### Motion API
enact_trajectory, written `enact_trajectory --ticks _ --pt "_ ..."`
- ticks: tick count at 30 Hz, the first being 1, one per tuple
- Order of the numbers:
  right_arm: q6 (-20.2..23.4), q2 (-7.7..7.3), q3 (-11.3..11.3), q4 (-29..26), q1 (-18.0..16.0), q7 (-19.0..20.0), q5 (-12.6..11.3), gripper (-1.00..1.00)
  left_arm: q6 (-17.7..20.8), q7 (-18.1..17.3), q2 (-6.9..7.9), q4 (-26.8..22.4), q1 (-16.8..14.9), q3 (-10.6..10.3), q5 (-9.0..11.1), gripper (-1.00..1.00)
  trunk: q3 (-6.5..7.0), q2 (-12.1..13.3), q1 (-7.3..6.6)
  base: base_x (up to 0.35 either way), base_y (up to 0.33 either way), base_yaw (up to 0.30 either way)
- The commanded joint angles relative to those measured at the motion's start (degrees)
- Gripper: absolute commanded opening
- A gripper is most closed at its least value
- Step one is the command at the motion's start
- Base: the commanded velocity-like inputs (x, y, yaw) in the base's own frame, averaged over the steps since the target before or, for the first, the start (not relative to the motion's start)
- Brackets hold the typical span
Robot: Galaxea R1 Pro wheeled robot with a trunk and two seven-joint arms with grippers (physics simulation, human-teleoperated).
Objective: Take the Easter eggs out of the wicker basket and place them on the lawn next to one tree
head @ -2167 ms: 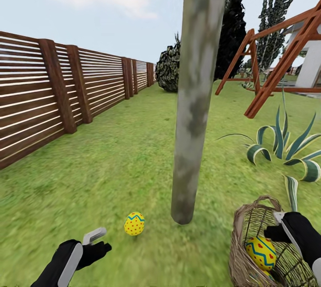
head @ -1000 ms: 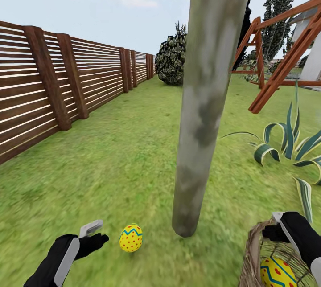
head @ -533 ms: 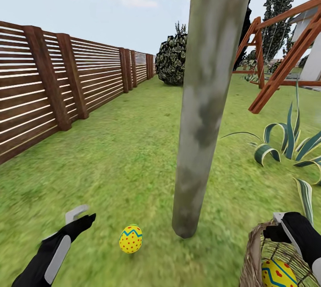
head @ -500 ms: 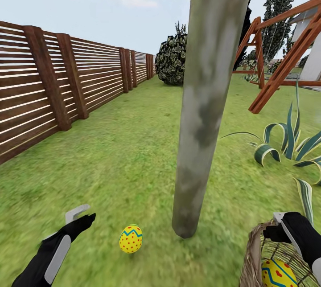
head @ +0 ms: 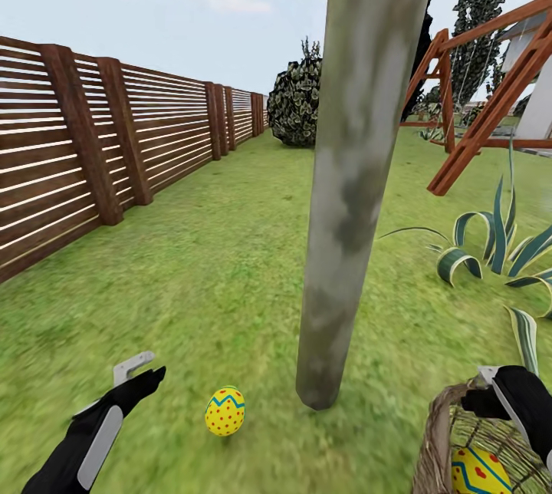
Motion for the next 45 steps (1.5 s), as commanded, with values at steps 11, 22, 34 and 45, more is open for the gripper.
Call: enact_trajectory --ticks 11,22,34,45 --pt "0.13 0.35 -0.11 1.22 -0.01 0.52 0.43 1.0 0.26 0.33 -0.07 1.43 -0.02 -0.09 0.71 1.0 -0.06 -0.03 -0.01 -0.214 0.0 0.0" --pt "0.06 0.56 -0.05 1.25 -0.01 0.52 0.58 1.0 0.18 0.26 -0.16 1.51 -0.02 -0.18 0.71 1.0 -0.06 -0.03 -0.01 -0.066 0.0 0.0" --pt "-0.18 0.65 -0.02 1.25 -0.01 0.14 0.48 1.0 -0.6 0.24 -0.16 1.61 -0.02 -0.35 0.71 1.0 -1.83 -0.13 0.19 0.0 0.0 0.0" --pt "-0.8 0.67 0.07 1.25 -0.01 0.01 0.7 1.0 -0.62 0.24 -0.24 3.62 -0.02 -0.38 0.71 1.0 -4.27 -0.28 0.48 0.0 0.0 0.0"
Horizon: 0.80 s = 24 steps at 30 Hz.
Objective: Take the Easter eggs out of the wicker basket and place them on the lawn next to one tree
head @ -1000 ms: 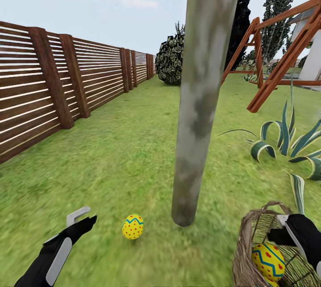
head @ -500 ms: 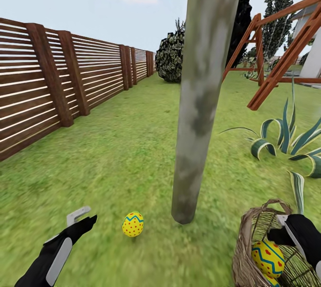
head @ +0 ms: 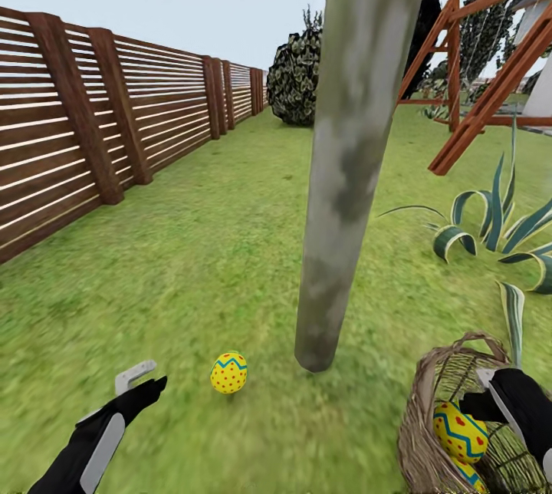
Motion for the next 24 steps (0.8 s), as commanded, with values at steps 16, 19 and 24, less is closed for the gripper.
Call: enact_trajectory --ticks 16,19,24 --pt "-4.15 0.72 0.13 -0.08 -0.02 0.5 0.81 1.0 0.28 0.38 -0.41 0.0 -0.01 -0.04 0.6 1.0 -3.61 -0.24 0.4 0.0 0.0 0.0" --pt "-4.75 0.91 0.13 -0.11 -0.02 0.5 0.85 1.0 0.28 0.38 -0.43 0.0 -0.01 -0.02 0.61 1.0 -4.27 -0.28 0.47 0.0 0.0 0.0" --pt "-5.5 0.97 -0.03 -0.58 -0.02 0.66 0.56 1.0 0.27 0.37 -0.43 0.05 -0.01 -0.02 0.61 1.0 -5.38 -0.35 0.6 0.0 0.0 0.0"
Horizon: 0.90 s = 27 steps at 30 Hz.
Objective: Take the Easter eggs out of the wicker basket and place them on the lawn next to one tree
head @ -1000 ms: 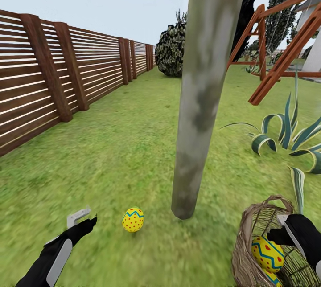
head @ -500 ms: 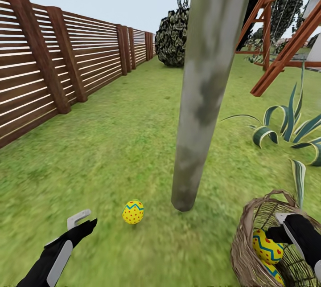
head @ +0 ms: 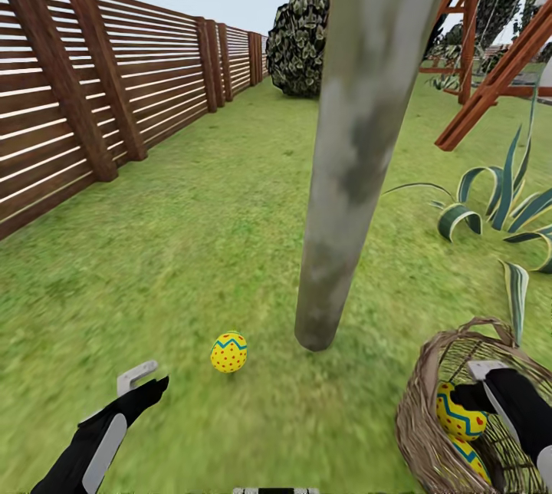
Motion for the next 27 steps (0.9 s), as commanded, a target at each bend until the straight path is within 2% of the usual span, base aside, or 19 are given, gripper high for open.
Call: enact_trajectory --ticks 1,4,19,27 --pt "-0.34 0.03 -0.2 -0.17 -0.02 0.58 0.52 1.0 0.27 0.38 0.01 -0.12 -0.01 -0.03 0.61 1.0 -0.28 -0.04 0.01 0.0 0.0 0.0" --pt "-2.17 -0.02 -0.44 -0.27 -0.02 0.67 0.29 1.0 0.23 0.36 0.01 -0.08 -0.01 -0.03 0.61 1.0 -0.94 -0.08 0.09 0.0 0.0 0.0" --pt "-4.05 -0.12 -0.89 -0.3 -0.02 0.79 0.16 1.0 0.21 0.38 0.0 0.11 -0.01 -0.09 0.6 1.0 -4.27 -0.28 0.48 0.0 0.0 0.0" --pt "-6.59 -0.61 -0.92 -1.03 -0.02 0.51 0.19 1.0 0.21 0.38 0.01 0.11 -0.01 -0.09 0.61 1.0 -6.04 -0.39 0.68 0.0 0.0 0.0"
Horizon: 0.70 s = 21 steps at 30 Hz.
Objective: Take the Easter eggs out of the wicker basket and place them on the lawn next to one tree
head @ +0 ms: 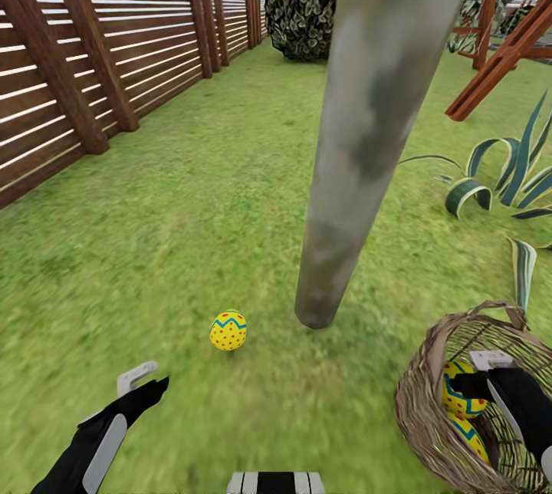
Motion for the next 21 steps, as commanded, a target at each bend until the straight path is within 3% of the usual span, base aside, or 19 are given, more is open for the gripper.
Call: enact_trajectory --ticks 1,21 --pt "0.21 0.0 -0.2 -0.31 -0.01 0.47 0.55 1.0 0.28 0.38 0.01 -0.11 -0.01 -0.05 0.61 1.0 -0.27 -0.04 0.01 0.0 0.0 0.0" --pt "-2.3 0.14 -0.24 -1.48 -0.01 0.68 0.51 1.0 0.28 0.38 0.06 -0.38 -0.01 0.06 0.69 1.0 -4.71 -0.3 0.53 0.0 0.0 0.0"
